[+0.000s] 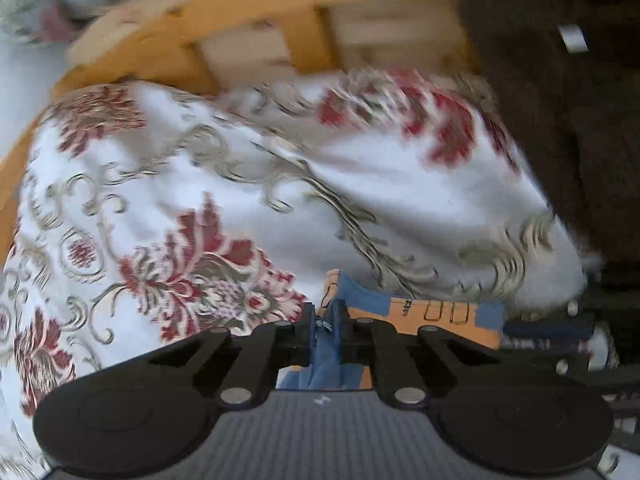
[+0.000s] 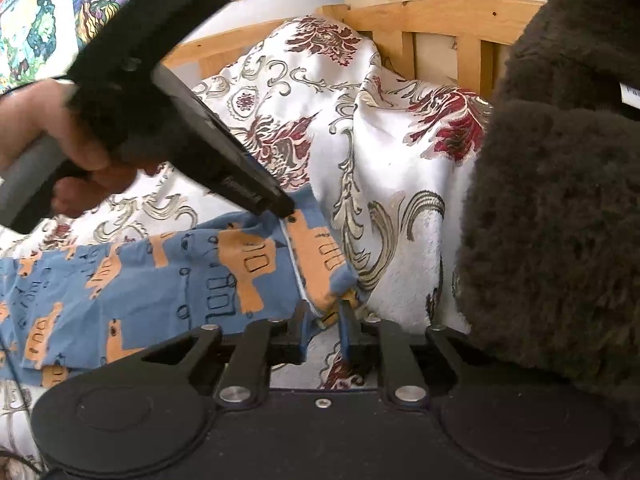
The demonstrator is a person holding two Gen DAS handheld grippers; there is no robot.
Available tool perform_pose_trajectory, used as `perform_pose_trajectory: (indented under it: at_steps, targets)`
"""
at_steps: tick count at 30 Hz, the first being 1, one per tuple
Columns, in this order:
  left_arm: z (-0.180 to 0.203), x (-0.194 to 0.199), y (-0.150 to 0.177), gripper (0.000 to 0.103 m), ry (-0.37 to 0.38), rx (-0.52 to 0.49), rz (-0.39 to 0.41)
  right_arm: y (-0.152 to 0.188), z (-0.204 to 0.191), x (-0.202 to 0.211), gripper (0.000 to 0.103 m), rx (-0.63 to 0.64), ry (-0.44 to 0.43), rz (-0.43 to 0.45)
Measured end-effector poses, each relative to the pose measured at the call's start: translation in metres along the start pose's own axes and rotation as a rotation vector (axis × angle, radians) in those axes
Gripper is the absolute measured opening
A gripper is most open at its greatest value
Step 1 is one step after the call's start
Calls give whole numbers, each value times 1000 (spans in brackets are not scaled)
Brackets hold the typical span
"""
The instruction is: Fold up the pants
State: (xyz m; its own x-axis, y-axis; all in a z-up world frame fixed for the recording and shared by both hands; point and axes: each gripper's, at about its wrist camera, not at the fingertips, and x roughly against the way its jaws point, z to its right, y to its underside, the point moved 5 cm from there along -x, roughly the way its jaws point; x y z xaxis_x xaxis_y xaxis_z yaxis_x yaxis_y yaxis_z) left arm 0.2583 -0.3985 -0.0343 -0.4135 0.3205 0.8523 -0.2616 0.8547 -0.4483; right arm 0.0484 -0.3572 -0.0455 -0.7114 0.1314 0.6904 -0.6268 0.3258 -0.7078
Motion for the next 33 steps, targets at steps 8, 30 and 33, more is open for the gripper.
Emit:
perform_pose_trajectory:
  at_steps: [8,30,33]
  targets:
    - [-25,-20,1,68,133,84,-17,0,2,-21,52,-151,-13,-79]
    - [-6,-16,-12,27,178,-31,65,-1,10,-19,16,-73,159,54]
    - [-5,-30,-7,46,127,-13,67,-5,6,-15,23,-68,159,82]
